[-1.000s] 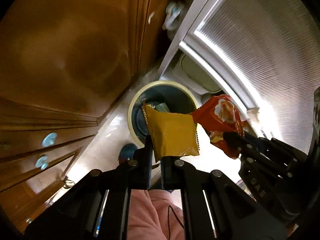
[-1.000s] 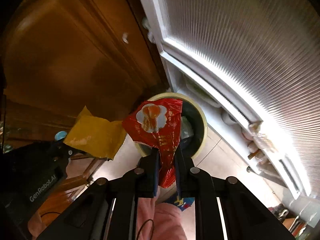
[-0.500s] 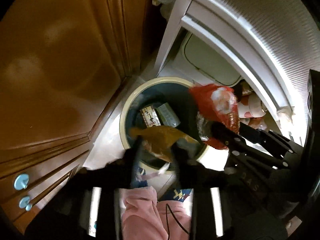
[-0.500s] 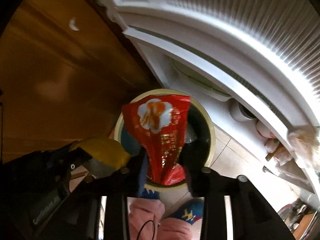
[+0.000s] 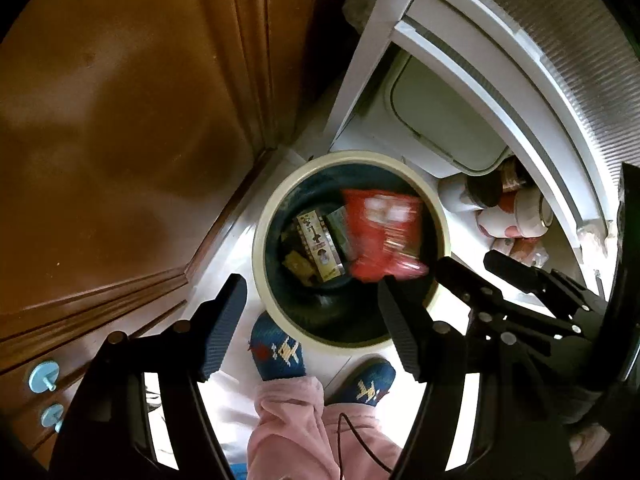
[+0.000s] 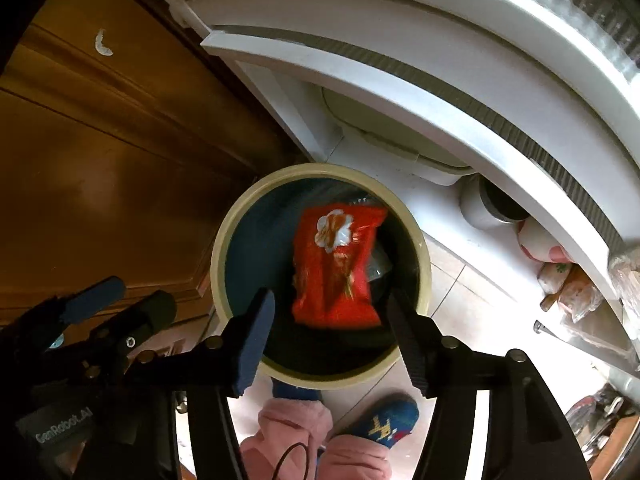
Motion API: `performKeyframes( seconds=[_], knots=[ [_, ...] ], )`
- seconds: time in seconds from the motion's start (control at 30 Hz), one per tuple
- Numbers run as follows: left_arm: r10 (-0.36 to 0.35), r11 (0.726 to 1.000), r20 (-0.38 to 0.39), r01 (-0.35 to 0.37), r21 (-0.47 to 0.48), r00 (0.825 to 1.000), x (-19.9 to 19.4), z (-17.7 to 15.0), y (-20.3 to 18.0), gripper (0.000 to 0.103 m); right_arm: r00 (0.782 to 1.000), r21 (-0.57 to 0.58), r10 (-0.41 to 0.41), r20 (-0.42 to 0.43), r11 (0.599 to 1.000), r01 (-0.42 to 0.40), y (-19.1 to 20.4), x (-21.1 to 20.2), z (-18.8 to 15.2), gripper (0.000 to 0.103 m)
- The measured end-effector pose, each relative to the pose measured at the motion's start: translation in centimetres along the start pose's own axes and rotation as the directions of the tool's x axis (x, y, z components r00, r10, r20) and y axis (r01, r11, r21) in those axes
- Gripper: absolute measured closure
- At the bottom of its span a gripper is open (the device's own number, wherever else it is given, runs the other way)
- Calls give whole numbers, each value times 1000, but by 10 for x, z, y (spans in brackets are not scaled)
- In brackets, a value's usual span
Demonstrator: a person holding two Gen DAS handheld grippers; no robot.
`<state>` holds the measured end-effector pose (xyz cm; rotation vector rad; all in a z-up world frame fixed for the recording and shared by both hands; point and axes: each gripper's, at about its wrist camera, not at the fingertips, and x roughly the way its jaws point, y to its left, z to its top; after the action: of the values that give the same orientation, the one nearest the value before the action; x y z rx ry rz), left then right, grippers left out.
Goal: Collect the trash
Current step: 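Open both tools to drop the snack bags into the bin, then raise both tools back toward the table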
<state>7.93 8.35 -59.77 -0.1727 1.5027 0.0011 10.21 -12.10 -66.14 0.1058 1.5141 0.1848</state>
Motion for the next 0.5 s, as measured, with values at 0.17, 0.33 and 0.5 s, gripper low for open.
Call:
performKeyframes(
  seconds=[0.17, 0.33, 0.5],
  knots=[
    [-2, 1000, -3, 2, -11, 1000, -11, -4, 1, 38, 1000, 9, 2, -1, 1000, -2, -1, -14, -5, 43],
    [2, 1000, -1, -2, -4, 1000, -34, -8, -4, 38, 1000, 20, 8, 8, 1000, -8, 0, -50, -11, 43],
    [-5, 1000, 21, 5, 13, 1000, -81, -12, -15, 38, 999, 26, 15, 32, 1000, -16, 0, -99, -22, 43]
  ],
)
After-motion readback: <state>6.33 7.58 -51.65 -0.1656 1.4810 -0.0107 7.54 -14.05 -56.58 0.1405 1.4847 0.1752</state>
